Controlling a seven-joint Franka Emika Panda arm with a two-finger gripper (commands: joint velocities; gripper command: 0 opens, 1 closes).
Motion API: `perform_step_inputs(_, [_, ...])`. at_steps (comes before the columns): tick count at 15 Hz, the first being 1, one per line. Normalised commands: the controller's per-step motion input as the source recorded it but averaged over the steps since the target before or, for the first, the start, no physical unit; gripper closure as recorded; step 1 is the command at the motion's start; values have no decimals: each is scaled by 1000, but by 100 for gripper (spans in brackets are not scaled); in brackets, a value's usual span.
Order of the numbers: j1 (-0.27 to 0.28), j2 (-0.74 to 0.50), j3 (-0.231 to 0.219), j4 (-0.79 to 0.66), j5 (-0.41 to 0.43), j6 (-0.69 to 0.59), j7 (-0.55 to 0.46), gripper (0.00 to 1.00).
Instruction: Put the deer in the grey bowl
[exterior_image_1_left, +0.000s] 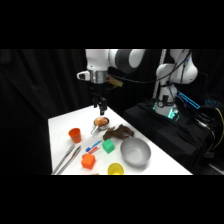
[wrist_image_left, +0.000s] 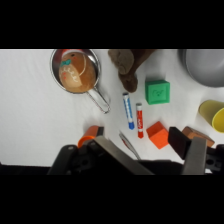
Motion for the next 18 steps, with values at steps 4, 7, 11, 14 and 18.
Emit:
perform_step_inputs(4, [-30, -43, 14, -65, 8, 40, 7, 0])
perform_step_inputs(7, [-39, -139, 1, -262, -21, 169, 44, 0])
perform_step_inputs(11, [-41, -180, 3, -402, 7, 291, 41, 0])
perform_step_inputs(14, [-44, -81, -15, -343, -65, 410, 112, 0])
perform_step_inputs(18, [-54, 70, -32, -203, -65, 396, 77, 0])
